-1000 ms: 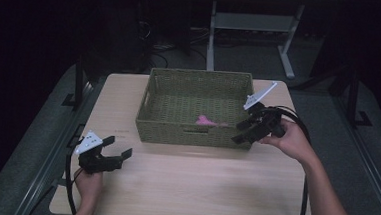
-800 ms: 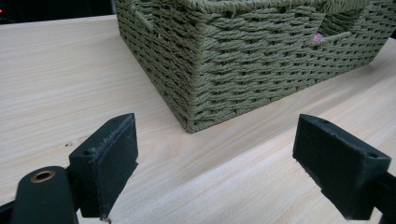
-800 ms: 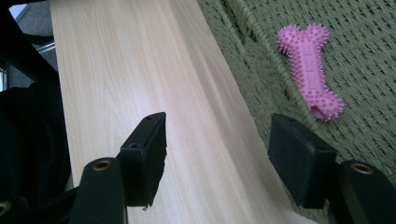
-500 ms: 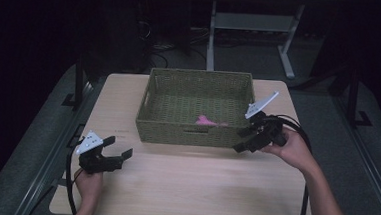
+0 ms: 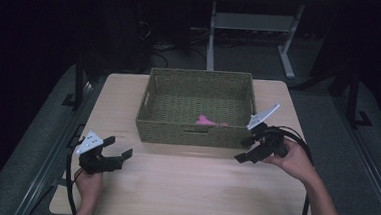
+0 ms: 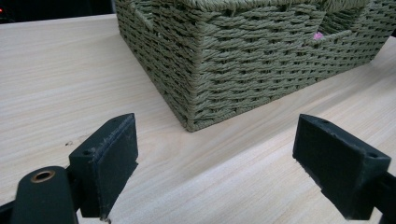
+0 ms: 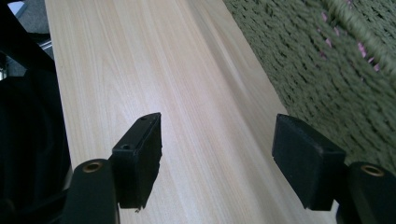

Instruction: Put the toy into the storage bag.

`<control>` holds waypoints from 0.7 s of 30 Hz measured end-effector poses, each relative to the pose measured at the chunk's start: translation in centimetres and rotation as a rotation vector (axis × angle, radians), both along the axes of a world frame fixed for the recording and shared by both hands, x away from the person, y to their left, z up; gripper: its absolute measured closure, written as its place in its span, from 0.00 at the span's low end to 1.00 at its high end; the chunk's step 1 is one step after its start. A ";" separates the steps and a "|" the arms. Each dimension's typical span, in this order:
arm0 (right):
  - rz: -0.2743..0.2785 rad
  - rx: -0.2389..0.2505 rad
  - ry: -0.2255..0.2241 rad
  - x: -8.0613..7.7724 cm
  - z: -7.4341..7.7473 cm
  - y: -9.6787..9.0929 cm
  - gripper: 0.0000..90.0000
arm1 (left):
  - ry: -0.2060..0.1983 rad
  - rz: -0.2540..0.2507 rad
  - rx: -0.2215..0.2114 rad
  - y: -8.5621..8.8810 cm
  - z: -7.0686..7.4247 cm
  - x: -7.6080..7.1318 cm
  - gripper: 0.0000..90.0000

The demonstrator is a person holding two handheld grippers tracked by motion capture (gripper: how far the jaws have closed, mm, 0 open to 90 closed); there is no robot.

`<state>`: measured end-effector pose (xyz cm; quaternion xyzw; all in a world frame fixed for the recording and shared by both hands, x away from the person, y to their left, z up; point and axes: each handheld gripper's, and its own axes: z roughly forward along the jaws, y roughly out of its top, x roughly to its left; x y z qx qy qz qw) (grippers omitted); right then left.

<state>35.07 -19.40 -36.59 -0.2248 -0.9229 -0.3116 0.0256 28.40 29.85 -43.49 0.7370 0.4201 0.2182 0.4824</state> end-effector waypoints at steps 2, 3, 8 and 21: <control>-0.001 0.003 0.000 -0.2 -0.2 -0.1 0.36 | 0.000 0.000 -0.001 0.0 0.0 0.0 0.15; 0.000 0.000 -0.002 -0.3 -0.4 -0.2 0.36 | 0.000 0.000 0.000 0.0 0.0 0.0 0.15; -0.016 0.001 0.004 -0.9 -1.1 -0.6 0.36 | 0.000 -0.002 0.003 0.0 0.0 0.0 0.15; -0.047 0.030 0.005 -2.7 -2.5 -1.8 0.35 | -0.002 -0.003 0.003 -0.1 0.0 0.0 0.15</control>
